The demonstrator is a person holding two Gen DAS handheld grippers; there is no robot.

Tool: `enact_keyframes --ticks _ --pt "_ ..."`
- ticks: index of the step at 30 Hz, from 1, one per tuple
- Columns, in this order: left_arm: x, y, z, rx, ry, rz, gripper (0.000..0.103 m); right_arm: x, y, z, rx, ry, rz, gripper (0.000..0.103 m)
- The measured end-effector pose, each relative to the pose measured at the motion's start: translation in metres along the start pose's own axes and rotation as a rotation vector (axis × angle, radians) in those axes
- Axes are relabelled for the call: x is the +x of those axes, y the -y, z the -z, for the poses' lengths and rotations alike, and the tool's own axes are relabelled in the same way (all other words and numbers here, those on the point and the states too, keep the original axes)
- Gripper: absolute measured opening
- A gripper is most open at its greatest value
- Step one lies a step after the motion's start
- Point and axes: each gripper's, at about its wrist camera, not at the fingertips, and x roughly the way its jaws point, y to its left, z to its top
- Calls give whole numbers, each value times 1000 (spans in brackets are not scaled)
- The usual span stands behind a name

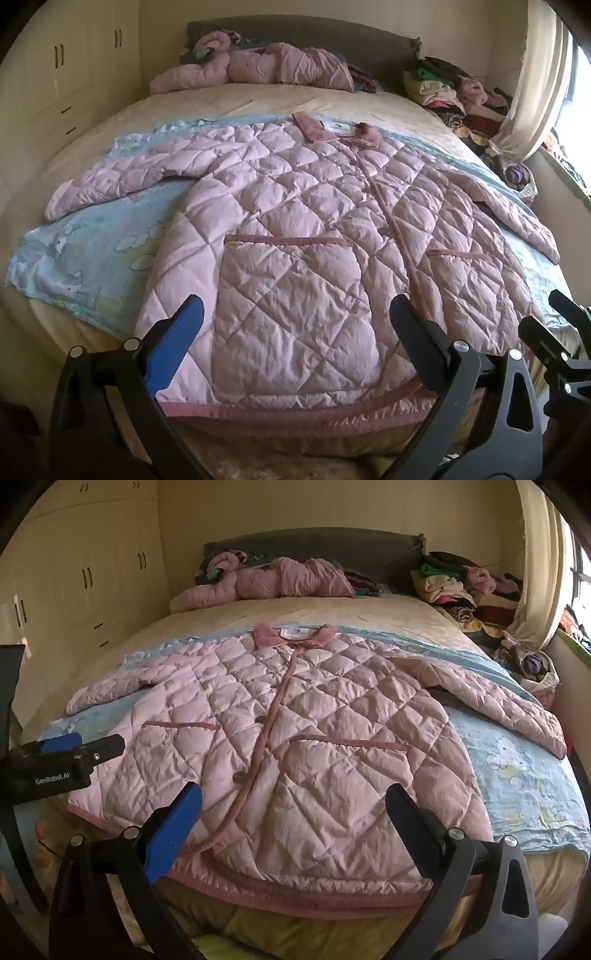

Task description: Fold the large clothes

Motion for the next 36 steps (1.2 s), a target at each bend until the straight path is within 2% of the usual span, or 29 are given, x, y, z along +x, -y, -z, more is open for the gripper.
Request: enact_keyframes --ticks 6,13,36 --pt "-1 2 1 11 26 -17 94 1 -7 1 -11 16 -14 99" --pt "-10 6 -1 8 23 -16 94 -6 4 4 -7 17 0 99" --pt "-13 9 -1 11 27 -22 94 -2 -2 1 -4 2 15 99"
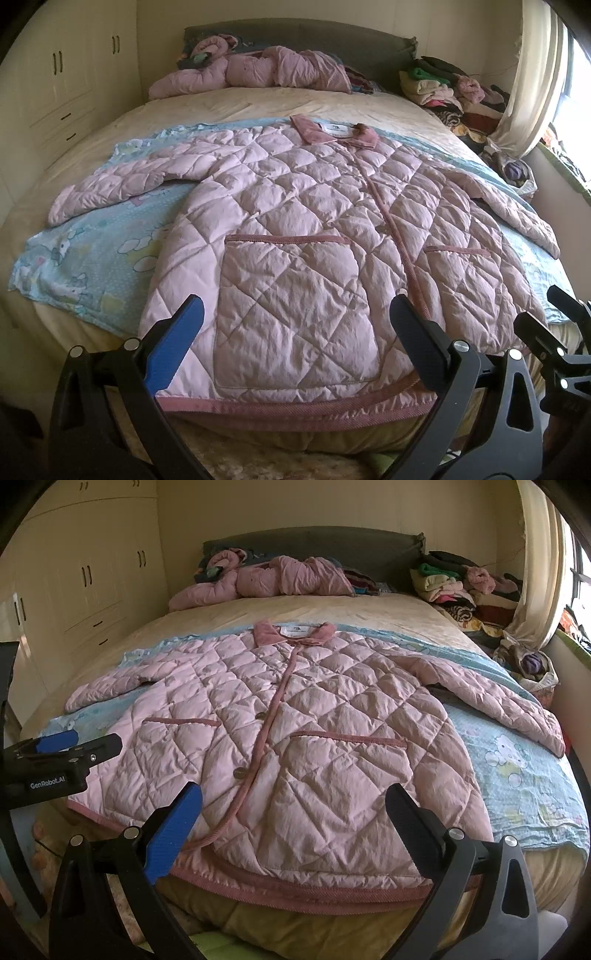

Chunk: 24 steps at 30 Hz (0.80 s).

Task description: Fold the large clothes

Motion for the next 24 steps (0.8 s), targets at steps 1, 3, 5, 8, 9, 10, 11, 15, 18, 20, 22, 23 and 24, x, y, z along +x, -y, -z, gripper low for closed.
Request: enact_keyframes --ticks 1,3,5,8,9,10,11,15,18,20,22,23,24 --pt "-1 0 0 0 0 -1 94 0 0 0 -1 -2 0 99" --pt "0 0 0 1 1 -2 94 -1 -1 0 -1 1 0 99" --pt "-1 0 0 -1 -1 0 94 0 1 0 -1 1 0 99" --pt "-1 2 0 1 0 -6 94 0 0 0 -3 2 -1 99" --pt "-1 1 0 1 0 -3 94 0 1 0 -4 1 -3 99" --pt "-1 1 0 1 0 -2 94 0 0 -1 -5 1 -4 99" --pt "-1 2 0 2 0 -2 94 0 0 0 -5 3 -1 99" --pt "-1 1 0 3 0 -2 94 0 0 -1 -6 3 -2 99" --pt "-1 1 0 3 0 -1 94 0 -1 -1 -6 2 -1 99" --pt "-1 1 0 3 1 -2 94 1 0 -1 -6 -1 -3 99" --pt "-1 1 0 4 1 -3 94 1 0 -1 -6 -3 -5 99" --pt "-1 2 0 4 2 -3 94 1 0 -1 -6 -2 -5 99" --pt "-1 1 0 3 2 -4 94 2 0 -1 -7 -2 -7 99"
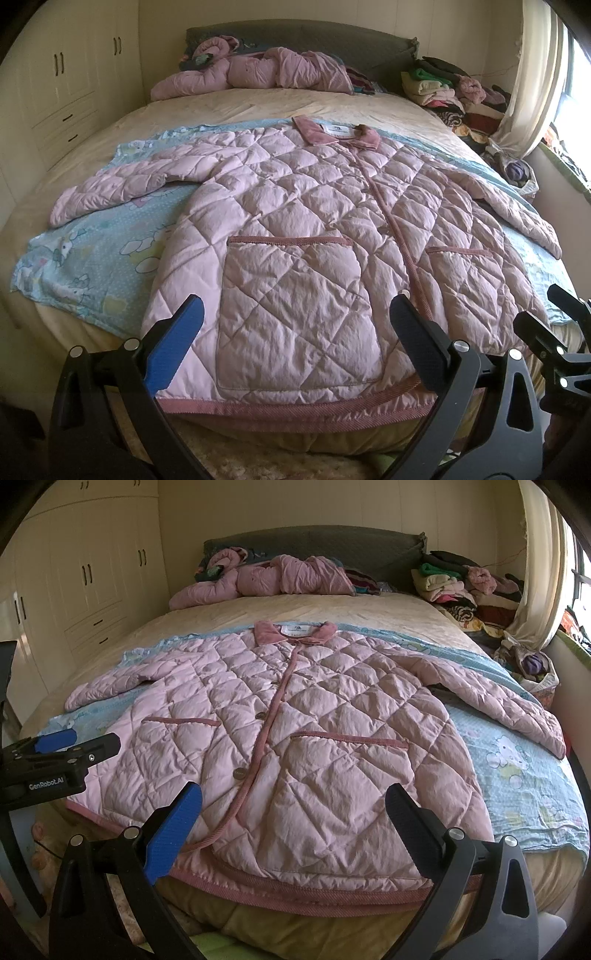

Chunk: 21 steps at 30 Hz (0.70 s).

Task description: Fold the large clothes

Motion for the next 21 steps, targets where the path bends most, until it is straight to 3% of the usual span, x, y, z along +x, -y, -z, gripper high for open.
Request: enact_keyframes --ticks 21 --pt "12 -24 -14 -20 -12 -22 94 27 -3 -21 -19 -30 -18 99"
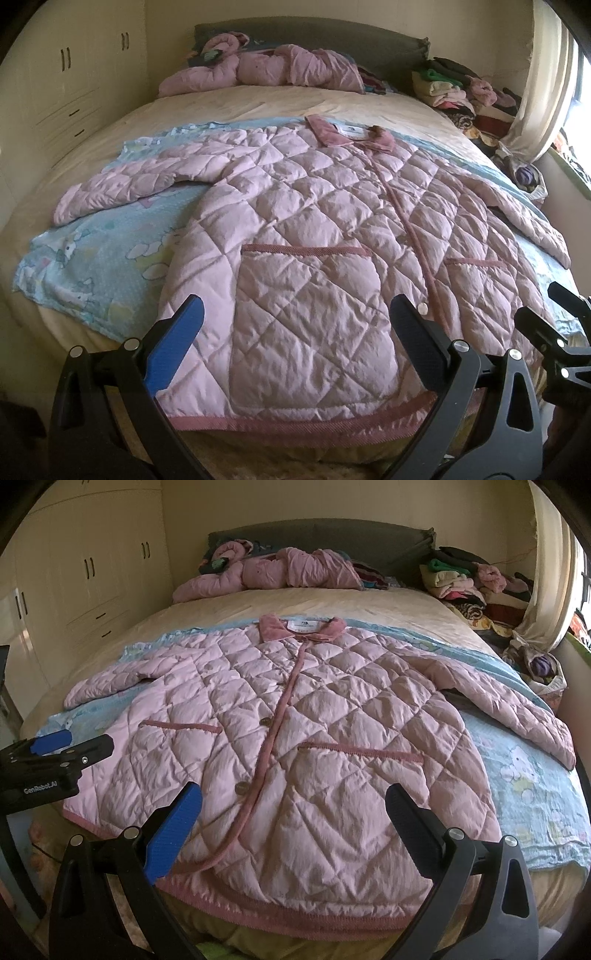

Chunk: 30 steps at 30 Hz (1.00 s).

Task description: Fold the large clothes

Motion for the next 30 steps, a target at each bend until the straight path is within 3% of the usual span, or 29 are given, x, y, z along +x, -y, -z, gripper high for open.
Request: enact_keyframes --ticks 16,30 --pt "16 -22 -41 -27 -8 -38 94 26 3 -52 37 -13 -76 99" --pt "25 -16 -103 12 31 -70 94 24 33 -124 126 68 -59 99"
